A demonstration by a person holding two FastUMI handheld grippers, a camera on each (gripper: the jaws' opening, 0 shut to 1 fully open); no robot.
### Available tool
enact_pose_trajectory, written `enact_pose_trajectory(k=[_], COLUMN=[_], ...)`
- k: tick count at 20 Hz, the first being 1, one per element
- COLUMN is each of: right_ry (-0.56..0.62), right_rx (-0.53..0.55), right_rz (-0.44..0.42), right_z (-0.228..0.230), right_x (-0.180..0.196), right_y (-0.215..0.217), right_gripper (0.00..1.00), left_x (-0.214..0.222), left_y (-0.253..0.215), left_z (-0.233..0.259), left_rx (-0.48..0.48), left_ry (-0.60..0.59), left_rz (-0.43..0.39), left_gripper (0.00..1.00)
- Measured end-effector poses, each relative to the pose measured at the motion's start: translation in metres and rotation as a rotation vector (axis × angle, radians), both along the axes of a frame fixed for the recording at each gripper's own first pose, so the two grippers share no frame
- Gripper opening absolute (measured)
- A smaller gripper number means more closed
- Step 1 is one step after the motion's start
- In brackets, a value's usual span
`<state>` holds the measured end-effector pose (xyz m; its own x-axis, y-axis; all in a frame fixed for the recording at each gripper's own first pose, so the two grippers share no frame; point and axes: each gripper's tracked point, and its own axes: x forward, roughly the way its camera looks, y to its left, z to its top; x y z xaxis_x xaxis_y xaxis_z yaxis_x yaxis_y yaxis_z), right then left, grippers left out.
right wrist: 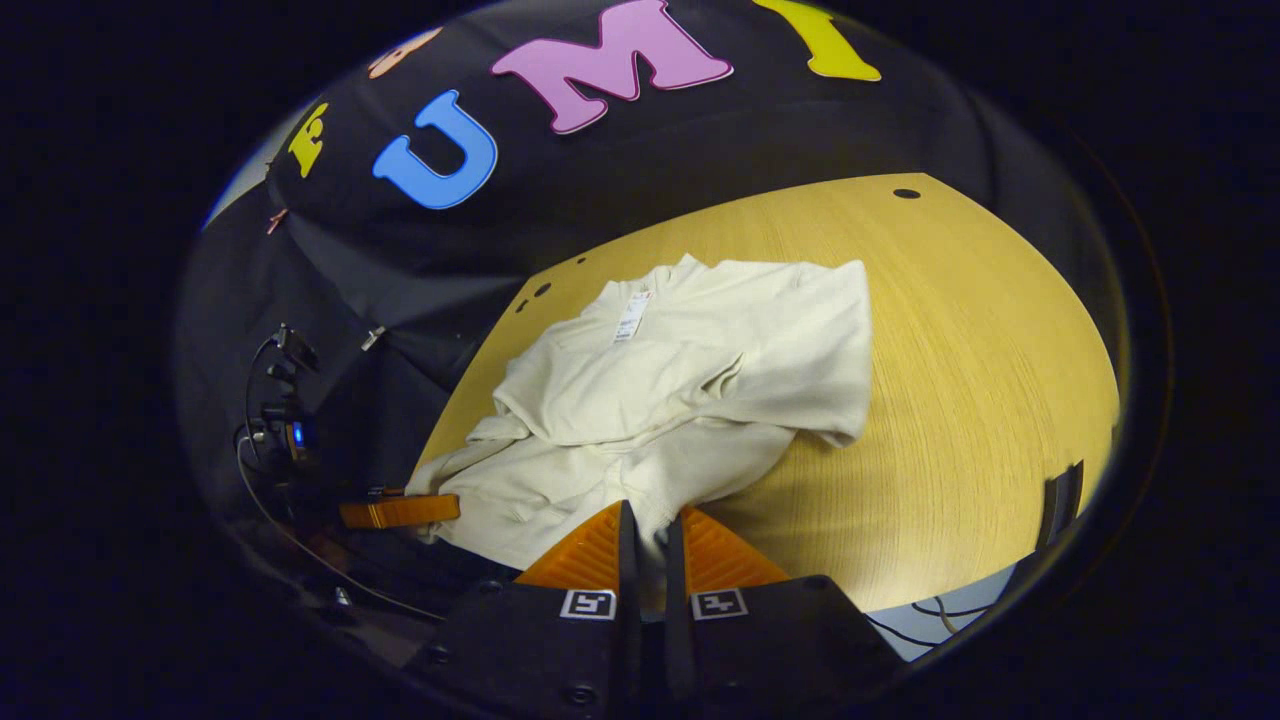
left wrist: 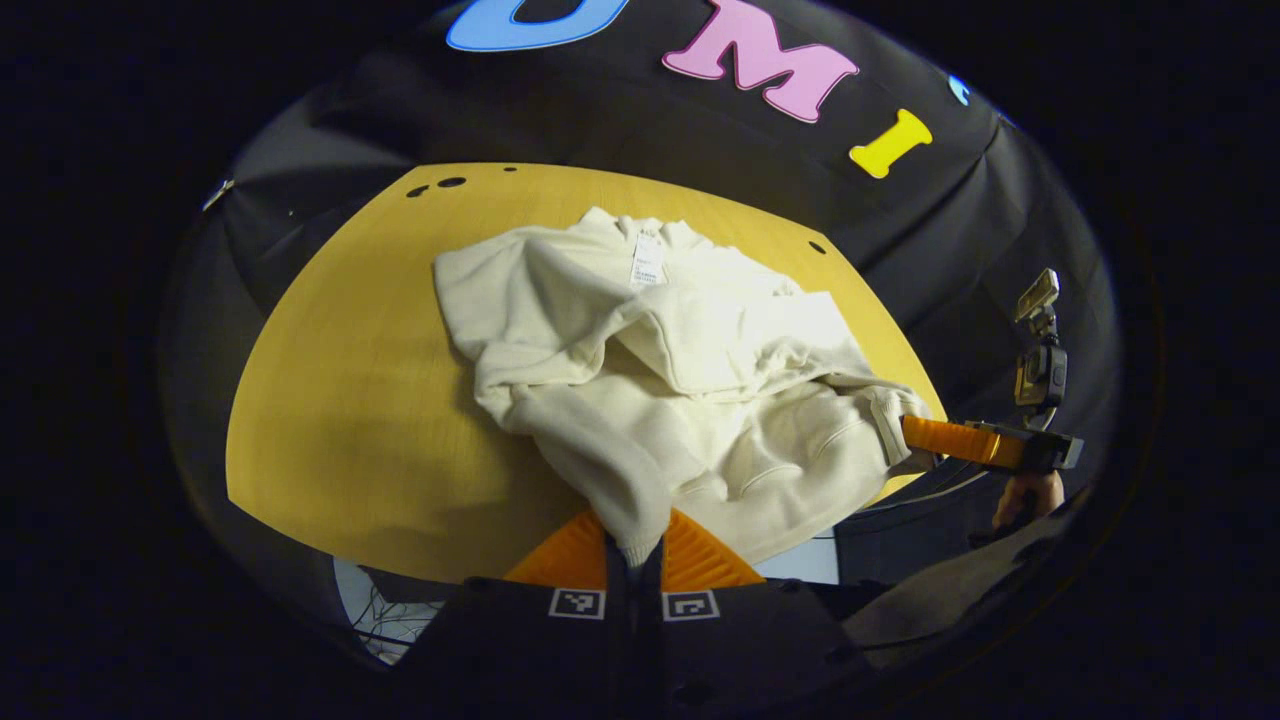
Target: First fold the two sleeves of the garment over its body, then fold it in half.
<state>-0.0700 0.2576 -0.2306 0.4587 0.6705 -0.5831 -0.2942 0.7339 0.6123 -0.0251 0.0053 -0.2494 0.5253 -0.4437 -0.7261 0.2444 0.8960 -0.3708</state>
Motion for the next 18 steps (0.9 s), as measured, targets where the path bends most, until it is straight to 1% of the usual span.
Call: enact_pose_trajectory(k=[5,8,13,18], right_ry=[-0.024,-0.036,-0.066,-0.095], right_rx=[0.074,0.116,0.144,0.132], right_rz=[-0.086,-0.131,-0.179,-0.233], right_z=[0.029,0.043,0.054,0.05], right_x=[0.028,0.054,0.097,0.148], right_y=[-0.003,0.005,0.02,0.034], right_gripper=[0.12,0.12,0.12,0.12], left_x=[0.028,0.052,0.101,0.154], left_y=[0.0,0.005,0.0,-0.003], left_z=[0.036,0.053,0.065,0.069], left_rx=[-0.078,-0.079,-0.113,-0.123], left_ry=[-0.042,-0.074,-0.101,-0.143], left_rz=[0.077,0.099,0.174,0.236], left_gripper=[0.06,0.07,0.06,0.06])
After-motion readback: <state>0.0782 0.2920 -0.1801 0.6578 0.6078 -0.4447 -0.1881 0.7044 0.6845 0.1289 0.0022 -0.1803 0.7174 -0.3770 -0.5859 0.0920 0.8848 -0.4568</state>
